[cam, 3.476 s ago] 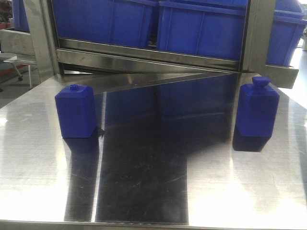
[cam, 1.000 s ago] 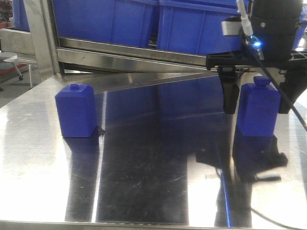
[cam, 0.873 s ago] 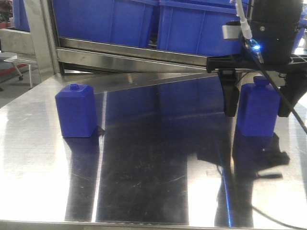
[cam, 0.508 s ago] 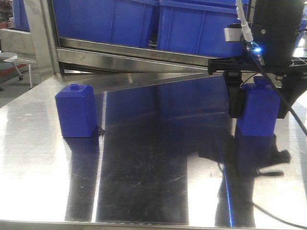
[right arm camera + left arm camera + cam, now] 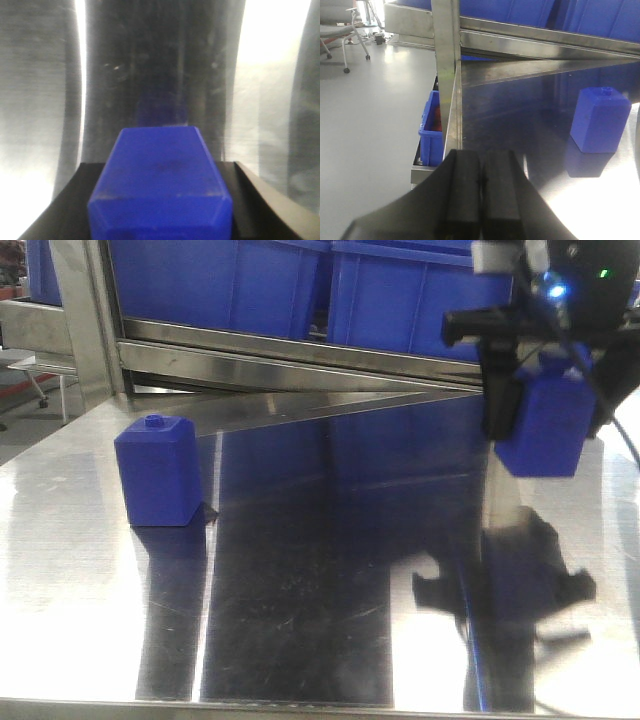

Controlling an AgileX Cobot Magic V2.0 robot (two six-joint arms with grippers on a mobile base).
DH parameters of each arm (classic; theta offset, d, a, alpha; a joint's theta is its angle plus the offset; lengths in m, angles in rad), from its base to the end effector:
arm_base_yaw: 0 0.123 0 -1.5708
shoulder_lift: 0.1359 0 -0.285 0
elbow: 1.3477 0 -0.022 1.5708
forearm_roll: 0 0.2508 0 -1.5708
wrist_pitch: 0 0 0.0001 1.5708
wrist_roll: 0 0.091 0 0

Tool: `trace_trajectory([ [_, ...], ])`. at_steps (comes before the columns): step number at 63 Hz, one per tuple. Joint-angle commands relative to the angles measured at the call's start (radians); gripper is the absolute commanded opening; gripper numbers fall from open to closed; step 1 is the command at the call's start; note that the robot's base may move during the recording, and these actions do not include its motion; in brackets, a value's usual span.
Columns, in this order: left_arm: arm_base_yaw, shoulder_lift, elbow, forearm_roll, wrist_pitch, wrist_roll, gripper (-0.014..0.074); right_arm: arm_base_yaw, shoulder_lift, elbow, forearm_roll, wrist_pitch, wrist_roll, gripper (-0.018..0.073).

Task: Pick and sort blue part to right shelf
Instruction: 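Lift the blue part with the right gripper off the table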

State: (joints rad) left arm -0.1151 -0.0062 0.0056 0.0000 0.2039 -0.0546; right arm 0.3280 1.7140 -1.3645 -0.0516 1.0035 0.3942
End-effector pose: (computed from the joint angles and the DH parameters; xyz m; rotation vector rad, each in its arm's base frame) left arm 0.0553 -0.0064 0.1931 0.0511 1.6877 -0.1274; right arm 0.3361 0.1102 0.2665 0.0641 2.8375 0.0907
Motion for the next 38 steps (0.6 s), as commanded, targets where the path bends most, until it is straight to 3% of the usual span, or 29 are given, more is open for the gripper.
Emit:
trace_trajectory([
  [1, -0.003, -0.024, 0.025, 0.0, -0.083, 0.0, 0.0125, -0.023, -0.107, -0.015, -0.025, -0.054, -0.067, 0.0435],
  [23, -0.003, -0.024, 0.025, 0.0, -0.083, 0.0, 0.0125, -0.185, -0.415, 0.347, 0.012, -0.458, -0.31, 0.0435],
  [30, -0.003, -0.024, 0.025, 0.0, -0.083, 0.0, 0.0125, -0.265, -0.518, 0.464, 0.079, -0.599, -0.363, 0.0435],
  [38, -0.003, -0.024, 0.025, 0.0, -0.083, 0.0, 0.0125, -0.327, -0.623, 0.576, 0.081, -0.732, -0.384, 0.0435],
])
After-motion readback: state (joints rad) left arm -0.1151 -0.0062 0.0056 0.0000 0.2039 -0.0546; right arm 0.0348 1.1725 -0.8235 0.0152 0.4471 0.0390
